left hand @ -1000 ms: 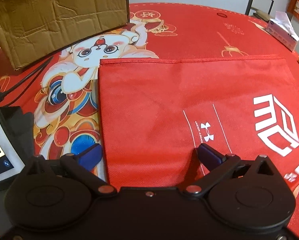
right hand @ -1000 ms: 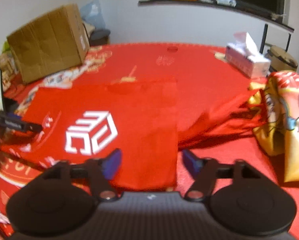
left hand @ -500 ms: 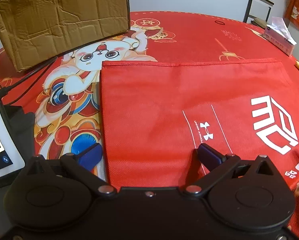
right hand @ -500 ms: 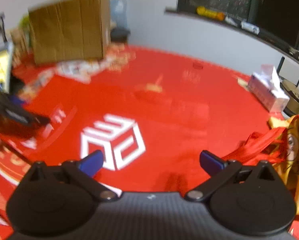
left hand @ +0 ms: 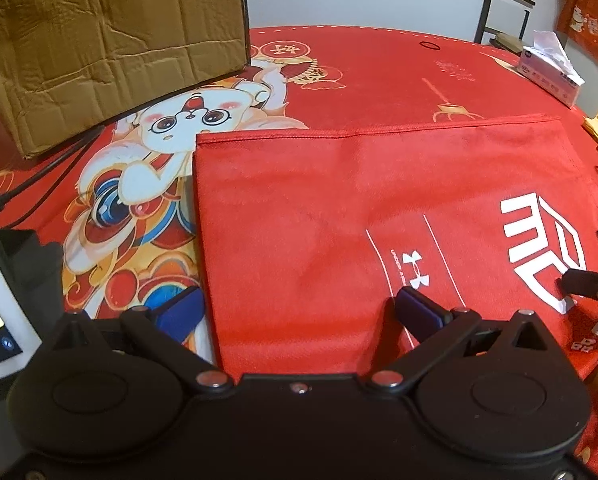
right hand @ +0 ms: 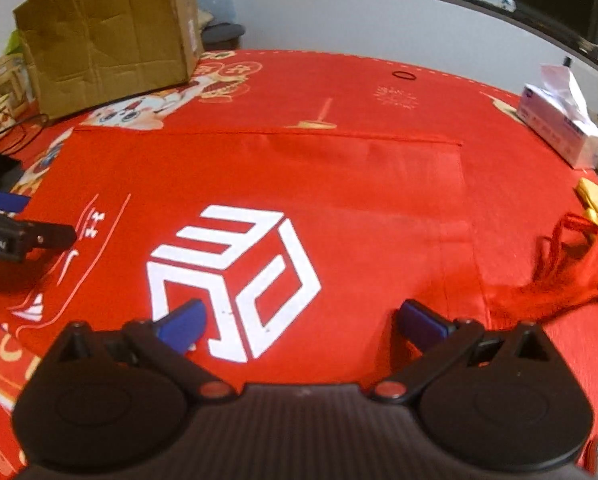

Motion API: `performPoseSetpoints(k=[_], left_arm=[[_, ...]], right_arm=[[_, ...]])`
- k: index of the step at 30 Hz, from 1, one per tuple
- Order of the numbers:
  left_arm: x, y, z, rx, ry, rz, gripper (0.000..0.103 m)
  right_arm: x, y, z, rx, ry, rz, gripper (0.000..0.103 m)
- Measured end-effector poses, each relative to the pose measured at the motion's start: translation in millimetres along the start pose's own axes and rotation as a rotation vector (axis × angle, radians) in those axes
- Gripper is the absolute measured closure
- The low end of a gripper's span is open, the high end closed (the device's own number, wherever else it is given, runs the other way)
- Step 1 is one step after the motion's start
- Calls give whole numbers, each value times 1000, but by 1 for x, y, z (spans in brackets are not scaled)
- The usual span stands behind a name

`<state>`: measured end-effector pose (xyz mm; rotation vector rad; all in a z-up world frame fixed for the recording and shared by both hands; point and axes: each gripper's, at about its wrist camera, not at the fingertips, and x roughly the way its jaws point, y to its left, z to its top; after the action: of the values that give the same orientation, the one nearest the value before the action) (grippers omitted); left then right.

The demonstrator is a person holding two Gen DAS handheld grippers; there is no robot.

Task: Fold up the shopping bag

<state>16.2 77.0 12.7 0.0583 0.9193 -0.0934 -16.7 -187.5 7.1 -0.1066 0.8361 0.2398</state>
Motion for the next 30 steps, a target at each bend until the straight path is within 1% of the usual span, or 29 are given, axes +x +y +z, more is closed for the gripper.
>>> performPoseSetpoints(k=[6,8,10,12,17,19,24,27,30], left_arm=[[5,0,3,-6,-29,6,0],[7,0,6,-14,-25,9,0],[7,-1,11,-27,5,13,0],[4,-1,14,-56,53,13,0],[-19,-7,12,-167,138,7,0],[-27,-12,10,-183,155,23,0],[-42,-24,6,-180,180,55,0],[-47,-30,3,-159,181,74,0],[-52,-33,-1,-128,168,71,0]], right_arm=[[-10,10,-16,40,-41,-36,1],[-10,11,-17,44,-56,-40,1],[-10,12,-17,44,-61,-40,1],[-9,11,-16,40,-61,-36,1],[-9,11,-17,40,-67,-35,1],[-9,11,-18,41,-74,-35,1],[-9,11,-19,43,-80,-38,1],[-10,11,-19,42,-79,-37,1],[-10,10,-18,41,-75,-36,1]])
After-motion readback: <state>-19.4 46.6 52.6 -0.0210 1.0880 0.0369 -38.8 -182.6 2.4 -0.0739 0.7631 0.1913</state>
